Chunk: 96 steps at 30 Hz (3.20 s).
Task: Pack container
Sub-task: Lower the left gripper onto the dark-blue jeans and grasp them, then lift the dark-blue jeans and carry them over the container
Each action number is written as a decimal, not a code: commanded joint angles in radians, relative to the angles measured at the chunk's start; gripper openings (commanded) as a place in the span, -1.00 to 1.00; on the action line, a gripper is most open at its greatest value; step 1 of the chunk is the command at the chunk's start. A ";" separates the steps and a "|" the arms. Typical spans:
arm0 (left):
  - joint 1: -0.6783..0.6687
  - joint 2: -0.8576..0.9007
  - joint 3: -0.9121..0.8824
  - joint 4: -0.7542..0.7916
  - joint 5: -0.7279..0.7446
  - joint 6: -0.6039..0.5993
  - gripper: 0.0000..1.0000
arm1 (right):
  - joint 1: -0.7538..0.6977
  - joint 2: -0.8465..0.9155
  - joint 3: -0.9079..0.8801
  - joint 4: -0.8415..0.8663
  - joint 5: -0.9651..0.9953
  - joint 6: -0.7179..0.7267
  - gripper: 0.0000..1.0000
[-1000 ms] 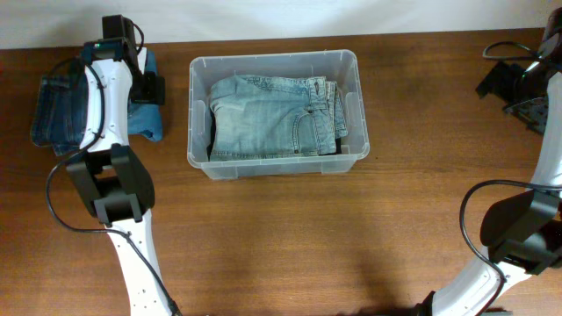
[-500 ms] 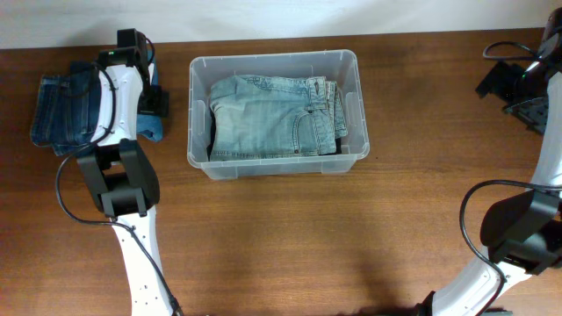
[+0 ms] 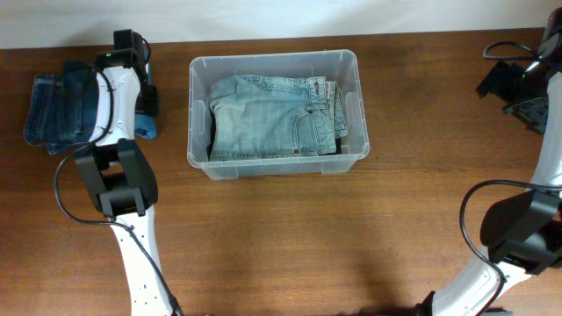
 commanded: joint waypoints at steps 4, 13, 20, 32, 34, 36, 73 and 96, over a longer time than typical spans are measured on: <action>0.027 0.026 -0.002 0.011 -0.066 0.000 -0.79 | 0.001 0.004 -0.006 0.000 -0.002 0.002 0.97; 0.043 0.025 0.122 -0.077 -0.039 -0.253 -0.98 | 0.001 0.004 -0.006 0.000 -0.002 0.002 0.97; 0.077 0.025 0.555 -0.285 0.069 -0.339 -0.98 | 0.001 0.004 -0.006 0.000 -0.002 0.002 0.97; 0.085 -0.217 0.701 -0.428 0.198 -0.414 -0.99 | 0.001 0.004 -0.006 0.000 -0.002 0.002 0.97; 0.082 -0.273 0.701 -0.439 0.198 -0.414 -0.99 | 0.001 0.004 -0.006 0.000 -0.002 0.002 0.97; 0.080 -0.329 0.701 -0.449 0.198 -0.413 -0.98 | 0.001 0.004 -0.006 0.000 -0.002 0.002 0.97; -0.433 -0.626 0.363 -0.537 0.320 -0.302 -0.99 | 0.001 0.004 -0.006 0.000 -0.002 0.002 0.97; -0.493 -0.624 -0.081 -0.237 0.367 -0.315 -0.98 | 0.001 0.004 -0.006 0.000 -0.002 0.002 0.97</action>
